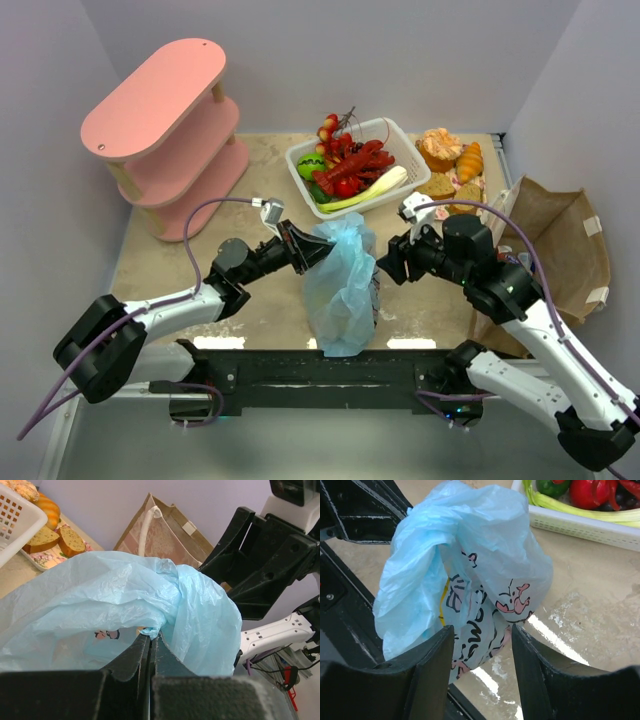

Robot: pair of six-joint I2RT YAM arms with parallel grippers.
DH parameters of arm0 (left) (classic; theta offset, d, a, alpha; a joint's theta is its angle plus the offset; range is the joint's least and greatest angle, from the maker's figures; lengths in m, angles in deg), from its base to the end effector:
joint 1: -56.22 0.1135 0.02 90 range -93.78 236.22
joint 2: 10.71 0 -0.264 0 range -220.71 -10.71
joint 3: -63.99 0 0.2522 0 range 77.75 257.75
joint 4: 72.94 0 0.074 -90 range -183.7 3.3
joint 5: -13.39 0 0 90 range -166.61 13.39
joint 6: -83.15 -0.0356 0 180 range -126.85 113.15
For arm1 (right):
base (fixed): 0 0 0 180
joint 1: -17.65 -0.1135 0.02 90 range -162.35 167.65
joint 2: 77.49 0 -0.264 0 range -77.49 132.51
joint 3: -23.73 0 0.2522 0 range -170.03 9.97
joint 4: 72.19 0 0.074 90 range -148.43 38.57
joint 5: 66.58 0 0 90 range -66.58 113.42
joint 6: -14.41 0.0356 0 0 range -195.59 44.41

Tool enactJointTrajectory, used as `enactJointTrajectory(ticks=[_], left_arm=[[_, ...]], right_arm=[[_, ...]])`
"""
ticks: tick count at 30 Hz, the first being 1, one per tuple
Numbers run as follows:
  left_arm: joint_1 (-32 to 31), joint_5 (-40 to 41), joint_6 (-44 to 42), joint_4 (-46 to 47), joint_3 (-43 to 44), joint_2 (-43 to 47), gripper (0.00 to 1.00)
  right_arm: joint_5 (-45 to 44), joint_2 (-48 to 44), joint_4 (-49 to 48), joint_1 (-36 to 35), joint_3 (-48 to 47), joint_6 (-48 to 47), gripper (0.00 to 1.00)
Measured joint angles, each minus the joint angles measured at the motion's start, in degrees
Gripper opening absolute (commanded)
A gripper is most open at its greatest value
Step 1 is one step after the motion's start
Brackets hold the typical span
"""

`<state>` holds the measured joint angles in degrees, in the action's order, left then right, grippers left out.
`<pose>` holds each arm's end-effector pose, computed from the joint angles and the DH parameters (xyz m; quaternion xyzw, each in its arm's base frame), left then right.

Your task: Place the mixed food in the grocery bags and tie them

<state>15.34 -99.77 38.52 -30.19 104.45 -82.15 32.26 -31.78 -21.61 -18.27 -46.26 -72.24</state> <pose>0.1849 -0.1786 0.2557 0.1314 0.6237 -0.6120 0.4682 0.1291 0.1003 0.3578 -0.2765 0.8015 0.2384 0.4735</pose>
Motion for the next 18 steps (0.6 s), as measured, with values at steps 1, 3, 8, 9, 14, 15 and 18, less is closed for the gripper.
enactJointTrajectory(ticks=[1,3,8,9,14,15,18], left_arm=[[0.0,0.0,0.0,-0.2,0.0,0.0,0.0],[0.0,0.0,0.0,-0.5,0.1,0.0,0.0],[0.0,0.0,-0.1,-1.0,0.1,0.0,0.0],[0.0,0.0,-0.1,-1.2,0.2,0.0,0.0],[0.0,0.0,-0.1,-1.7,0.2,0.2,0.0],[0.0,0.0,-0.1,-1.8,0.2,0.2,0.0],[0.0,0.0,-0.2,-1.8,0.2,0.2,0.0]], right_arm=[[0.0,0.6,0.8,-0.1,-1.0,0.1,0.55],[0.4,1.9,2.2,-0.1,-3.4,0.7,0.55],[1.1,2.6,4.8,-0.1,-5.2,2.2,0.53],[1.2,2.6,5.2,-0.1,-5.2,2.4,0.52],[1.8,3.8,7.4,-0.1,-5.3,3.6,0.54],[2.1,3.9,7.7,-0.1,-5.3,3.7,0.55],[4.1,3.7,8.0,-0.1,-5.2,4.3,0.56]])
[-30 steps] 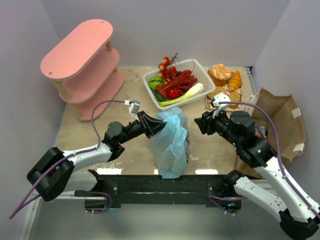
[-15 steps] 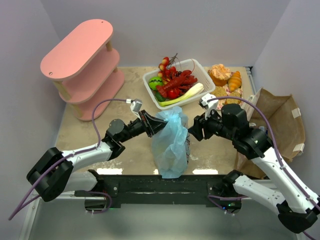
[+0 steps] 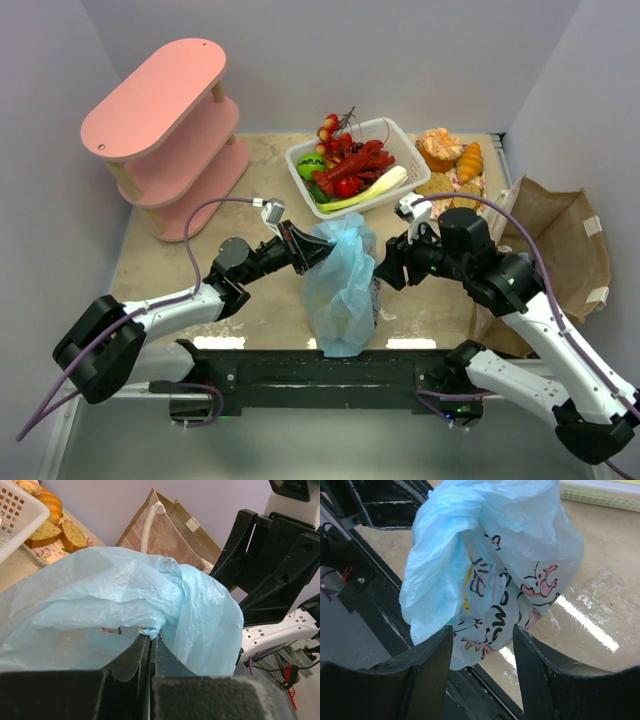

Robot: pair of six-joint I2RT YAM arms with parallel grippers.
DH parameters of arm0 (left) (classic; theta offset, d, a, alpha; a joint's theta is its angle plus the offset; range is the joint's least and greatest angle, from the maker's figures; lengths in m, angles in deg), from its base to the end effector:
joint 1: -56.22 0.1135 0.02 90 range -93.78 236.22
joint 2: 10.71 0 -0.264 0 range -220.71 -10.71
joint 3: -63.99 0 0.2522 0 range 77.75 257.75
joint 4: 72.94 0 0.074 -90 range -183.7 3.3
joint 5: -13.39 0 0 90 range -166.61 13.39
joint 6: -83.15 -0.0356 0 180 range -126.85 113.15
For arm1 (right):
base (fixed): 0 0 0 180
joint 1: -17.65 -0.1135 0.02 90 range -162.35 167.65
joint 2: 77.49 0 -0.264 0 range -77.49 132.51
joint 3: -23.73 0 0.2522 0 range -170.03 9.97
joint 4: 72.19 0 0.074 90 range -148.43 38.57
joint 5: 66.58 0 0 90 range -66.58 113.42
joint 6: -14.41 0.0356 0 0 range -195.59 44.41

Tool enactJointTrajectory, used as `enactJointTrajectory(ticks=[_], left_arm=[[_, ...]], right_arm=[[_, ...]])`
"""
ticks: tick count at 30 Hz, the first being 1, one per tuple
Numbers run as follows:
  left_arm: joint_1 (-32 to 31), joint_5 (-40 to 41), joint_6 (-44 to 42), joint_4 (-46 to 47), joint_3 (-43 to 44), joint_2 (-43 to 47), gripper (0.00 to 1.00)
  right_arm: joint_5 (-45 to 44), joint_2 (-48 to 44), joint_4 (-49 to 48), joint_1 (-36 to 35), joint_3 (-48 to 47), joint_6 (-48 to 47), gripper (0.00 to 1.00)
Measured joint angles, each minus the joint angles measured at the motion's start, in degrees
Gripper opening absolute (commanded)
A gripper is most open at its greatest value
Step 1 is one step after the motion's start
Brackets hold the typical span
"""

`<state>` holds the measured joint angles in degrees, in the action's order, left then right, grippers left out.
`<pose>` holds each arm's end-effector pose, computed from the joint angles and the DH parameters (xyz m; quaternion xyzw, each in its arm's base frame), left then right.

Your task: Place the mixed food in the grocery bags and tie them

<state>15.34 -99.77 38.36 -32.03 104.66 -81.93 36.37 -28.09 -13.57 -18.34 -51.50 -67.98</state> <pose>0.1853 -0.1789 0.2544 0.1304 0.6327 -0.6075 0.4621 0.1301 0.1043 0.3650 -0.2662 0.8325 0.2686 0.4049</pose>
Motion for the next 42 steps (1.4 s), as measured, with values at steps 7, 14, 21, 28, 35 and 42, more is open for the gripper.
enactJointTrajectory(ticks=[7,14,21,28,35,42], left_arm=[[0.0,0.0,0.0,-0.1,0.0,0.0,0.0],[0.0,0.0,0.0,-0.2,0.0,0.2,0.0],[0.0,0.0,-0.5,-0.4,0.0,0.7,0.0],[0.0,0.0,-0.9,-0.5,0.0,0.7,0.0],[0.0,0.0,-0.9,-0.5,0.0,0.8,0.0],[0.0,0.0,-0.9,-0.8,0.0,1.2,0.0]], right_arm=[[3.4,-2.1,-1.9,0.0,0.4,1.4,0.54],[3.7,-1.9,-4.0,0.0,3.7,2.4,0.5],[4.0,-3.3,-3.1,0.0,3.6,2.7,0.49],[4.1,-4.1,-2.0,0.0,3.6,3.6,0.42],[4.6,-4.2,-4.8,0.0,6.1,4.6,0.42],[4.7,-5.4,-8.6,0.0,9.3,5.7,0.45]])
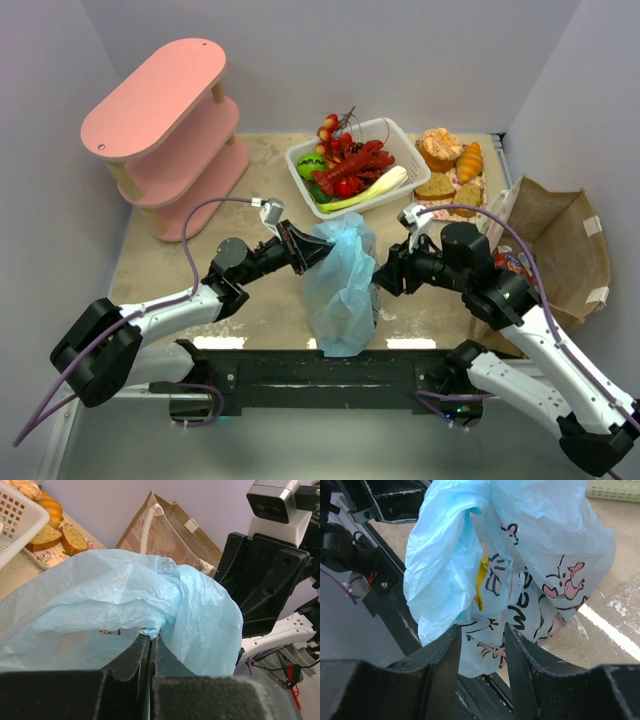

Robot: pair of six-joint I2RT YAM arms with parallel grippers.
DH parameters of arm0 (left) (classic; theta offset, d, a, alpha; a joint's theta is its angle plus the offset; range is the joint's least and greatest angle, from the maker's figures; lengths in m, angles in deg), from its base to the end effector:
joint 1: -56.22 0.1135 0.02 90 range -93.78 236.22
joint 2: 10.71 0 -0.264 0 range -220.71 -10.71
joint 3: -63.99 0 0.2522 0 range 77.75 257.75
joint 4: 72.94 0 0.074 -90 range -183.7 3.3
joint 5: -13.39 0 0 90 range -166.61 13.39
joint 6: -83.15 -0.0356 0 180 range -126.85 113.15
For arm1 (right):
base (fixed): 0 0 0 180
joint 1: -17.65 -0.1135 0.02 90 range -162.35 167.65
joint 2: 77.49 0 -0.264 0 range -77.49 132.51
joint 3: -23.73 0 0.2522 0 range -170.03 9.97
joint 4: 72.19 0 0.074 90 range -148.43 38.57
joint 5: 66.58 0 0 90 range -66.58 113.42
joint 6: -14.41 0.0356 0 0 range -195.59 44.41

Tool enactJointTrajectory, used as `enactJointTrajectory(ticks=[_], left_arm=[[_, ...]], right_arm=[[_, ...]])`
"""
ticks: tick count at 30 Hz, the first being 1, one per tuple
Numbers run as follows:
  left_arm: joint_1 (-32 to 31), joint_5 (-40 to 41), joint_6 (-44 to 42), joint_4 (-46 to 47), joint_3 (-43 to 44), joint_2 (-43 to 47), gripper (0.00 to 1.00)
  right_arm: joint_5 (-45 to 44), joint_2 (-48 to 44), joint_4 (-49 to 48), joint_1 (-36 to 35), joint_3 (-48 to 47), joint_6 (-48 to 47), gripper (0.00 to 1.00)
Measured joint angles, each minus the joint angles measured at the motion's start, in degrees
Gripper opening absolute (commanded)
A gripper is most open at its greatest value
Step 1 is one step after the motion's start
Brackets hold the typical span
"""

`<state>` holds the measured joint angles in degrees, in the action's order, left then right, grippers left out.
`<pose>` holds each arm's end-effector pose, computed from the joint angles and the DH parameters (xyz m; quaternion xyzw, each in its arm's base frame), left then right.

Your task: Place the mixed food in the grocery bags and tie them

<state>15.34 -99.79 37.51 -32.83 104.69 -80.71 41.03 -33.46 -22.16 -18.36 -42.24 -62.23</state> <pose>0.1832 -0.1771 0.2582 0.1358 0.6288 -0.6054 0.4688 0.1226 0.1024 0.3404 -0.2436 0.8155 0.3316 0.4070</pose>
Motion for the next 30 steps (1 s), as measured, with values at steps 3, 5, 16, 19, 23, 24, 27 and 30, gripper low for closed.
enactJointTrajectory(ticks=[3,5,16,19,23,24,27,30], left_arm=[[0.0,0.0,0.0,0.0,0.0,0.0,0.0],[0.0,0.0,0.0,0.0,0.0,0.0,0.0],[0.0,0.0,0.2,0.1,0.0,0.0,0.0],[0.0,0.0,0.7,0.6,0.0,0.0,0.0],[0.0,0.0,1.2,1.4,0.0,0.0,0.0],[0.0,0.0,1.2,1.6,0.0,0.0,0.0],[0.0,-0.1,1.6,2.2,-0.1,-0.2,0.0],[0.0,-0.1,1.6,2.2,-0.1,-0.2,0.0]], right_arm=[[0.2,-1.4,-2.1,0.0,0.9,0.8,0.47],[0.2,-2.2,-3.5,0.0,1.5,1.2,0.47],[0.2,-2.8,-11.2,0.0,5.1,2.6,0.44],[0.2,-2.8,-13.6,0.0,6.3,2.9,0.4],[0.6,-2.5,-16.1,0.0,7.2,3.3,0.31],[0.8,-2.3,-16.9,0.0,7.4,3.4,0.27],[1.6,-1.5,-18.2,0.0,7.7,3.6,0.12],[1.6,-1.2,-18.7,0.0,7.9,3.8,0.0]])
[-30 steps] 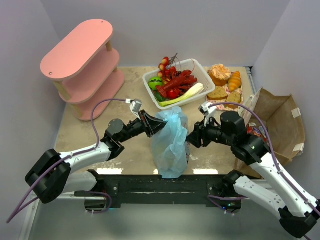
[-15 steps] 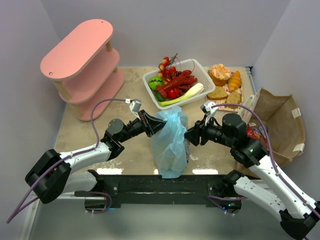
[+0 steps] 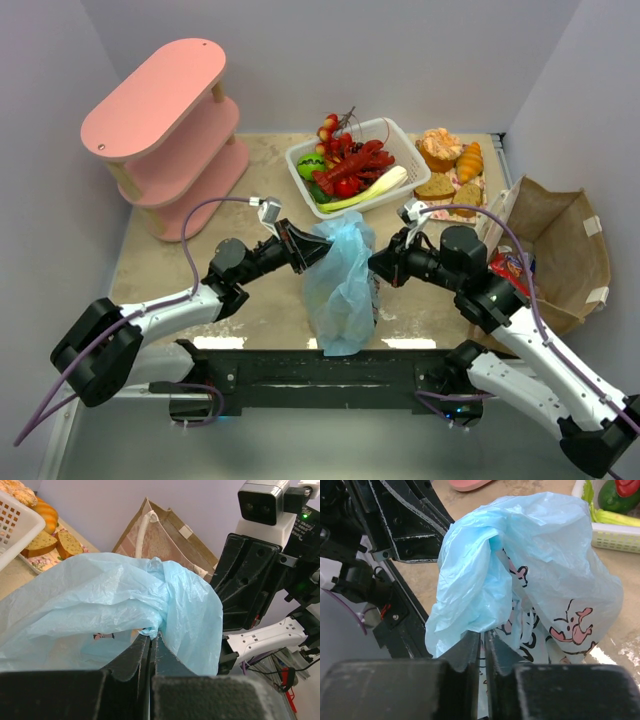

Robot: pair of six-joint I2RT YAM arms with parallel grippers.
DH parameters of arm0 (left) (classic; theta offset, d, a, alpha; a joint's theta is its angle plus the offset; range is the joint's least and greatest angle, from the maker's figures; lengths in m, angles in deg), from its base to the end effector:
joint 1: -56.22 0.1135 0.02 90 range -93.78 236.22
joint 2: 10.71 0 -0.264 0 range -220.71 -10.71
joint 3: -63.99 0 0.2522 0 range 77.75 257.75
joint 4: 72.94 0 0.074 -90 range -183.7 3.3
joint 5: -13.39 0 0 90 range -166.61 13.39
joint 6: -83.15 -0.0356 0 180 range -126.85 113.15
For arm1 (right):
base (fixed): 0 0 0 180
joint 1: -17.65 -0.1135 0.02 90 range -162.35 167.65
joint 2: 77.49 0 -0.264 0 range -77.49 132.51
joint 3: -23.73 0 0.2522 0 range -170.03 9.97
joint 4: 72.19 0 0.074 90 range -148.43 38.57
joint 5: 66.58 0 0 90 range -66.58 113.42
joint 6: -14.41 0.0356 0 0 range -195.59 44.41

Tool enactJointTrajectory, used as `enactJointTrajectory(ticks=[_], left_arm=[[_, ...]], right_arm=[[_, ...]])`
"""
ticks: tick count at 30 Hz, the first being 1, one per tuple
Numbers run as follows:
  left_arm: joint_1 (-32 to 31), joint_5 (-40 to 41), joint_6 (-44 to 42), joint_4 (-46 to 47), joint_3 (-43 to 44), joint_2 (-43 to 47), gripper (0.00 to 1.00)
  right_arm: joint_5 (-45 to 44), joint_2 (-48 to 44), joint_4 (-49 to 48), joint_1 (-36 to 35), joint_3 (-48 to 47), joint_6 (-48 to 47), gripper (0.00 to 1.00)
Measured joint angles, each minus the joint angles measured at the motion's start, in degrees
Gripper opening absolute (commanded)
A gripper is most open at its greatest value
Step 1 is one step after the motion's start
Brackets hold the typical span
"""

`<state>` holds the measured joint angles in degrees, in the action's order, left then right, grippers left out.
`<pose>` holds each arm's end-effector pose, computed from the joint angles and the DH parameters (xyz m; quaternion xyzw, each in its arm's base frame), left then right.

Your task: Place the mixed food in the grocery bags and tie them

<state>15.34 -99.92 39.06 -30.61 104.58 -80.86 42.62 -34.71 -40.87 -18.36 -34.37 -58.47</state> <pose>0.1827 -0.1767 0.2610 0.1309 0.6176 -0.6174 0.4694 0.1330 0.1111 0.3298 -0.2282 0.7603 0.3845 0.4712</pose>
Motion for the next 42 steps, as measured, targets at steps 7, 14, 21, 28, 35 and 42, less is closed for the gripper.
enactJointTrajectory(ticks=[7,14,21,28,35,42], left_arm=[[0.9,0.7,-1.2,-3.0,-0.2,2.9,0.0],[2.6,0.3,-3.1,-8.0,-0.2,6.6,0.0],[3.9,0.0,-4.8,-11.9,-0.7,9.2,0.0],[5.6,0.3,-5.2,-14.3,-1.6,12.3,0.0],[5.6,-1.1,-5.0,-13.4,-2.4,10.2,0.0],[5.6,-1.8,-5.0,-12.8,-2.5,9.8,0.0]], right_arm=[[-4.6,-0.2,1.9,0.0,-0.3,-0.2,0.0],[-15.6,-0.5,4.7,-0.3,-2.8,-0.3,0.0],[-22.8,-0.4,4.8,-0.3,-2.8,-1.7,0.0],[-25.7,-0.2,3.8,-0.2,-2.8,-3.7,0.0],[-11.2,4.3,5.4,-0.3,-6.0,-9.3,0.49],[-5.1,4.8,7.5,-0.2,-5.5,-10.9,0.59]])
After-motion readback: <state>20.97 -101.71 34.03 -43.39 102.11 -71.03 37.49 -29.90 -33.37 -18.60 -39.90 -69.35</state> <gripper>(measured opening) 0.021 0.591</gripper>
